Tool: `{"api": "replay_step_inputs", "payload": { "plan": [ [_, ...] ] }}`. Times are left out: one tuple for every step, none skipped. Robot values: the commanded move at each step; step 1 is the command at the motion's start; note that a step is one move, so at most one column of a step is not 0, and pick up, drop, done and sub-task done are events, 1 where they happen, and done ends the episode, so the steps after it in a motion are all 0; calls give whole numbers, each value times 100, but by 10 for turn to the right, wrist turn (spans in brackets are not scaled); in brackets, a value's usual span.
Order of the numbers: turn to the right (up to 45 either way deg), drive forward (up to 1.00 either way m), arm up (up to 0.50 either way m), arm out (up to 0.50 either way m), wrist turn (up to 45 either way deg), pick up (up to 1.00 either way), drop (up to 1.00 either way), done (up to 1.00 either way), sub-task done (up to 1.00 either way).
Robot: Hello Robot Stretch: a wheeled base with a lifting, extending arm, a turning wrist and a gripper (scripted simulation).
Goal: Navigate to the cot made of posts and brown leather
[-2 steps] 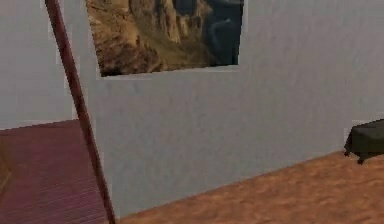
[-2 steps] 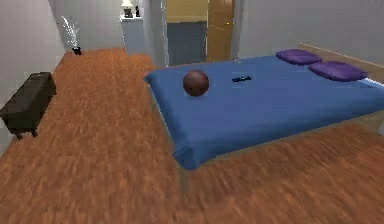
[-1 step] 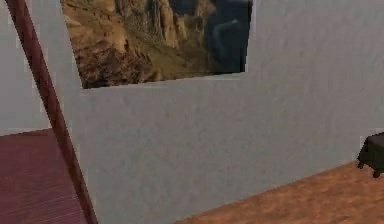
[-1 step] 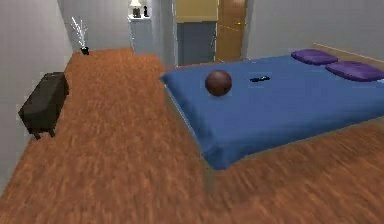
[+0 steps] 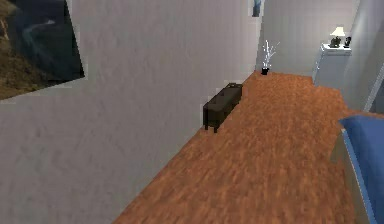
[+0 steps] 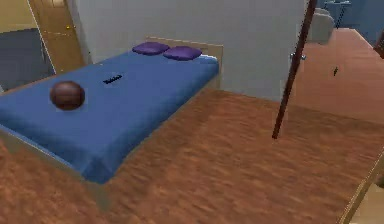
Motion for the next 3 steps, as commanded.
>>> {"api": "replay_step_inputs", "payload": {
  "plan": [
    [0, 65, 0, 0, 0, 0, 0, 0, 0],
    [300, 0, 0, 0, 0, 0, 0, 0, 0],
    [0, 100, 0, 0, 0, 0, 0, 0, 0]
  ]
}}
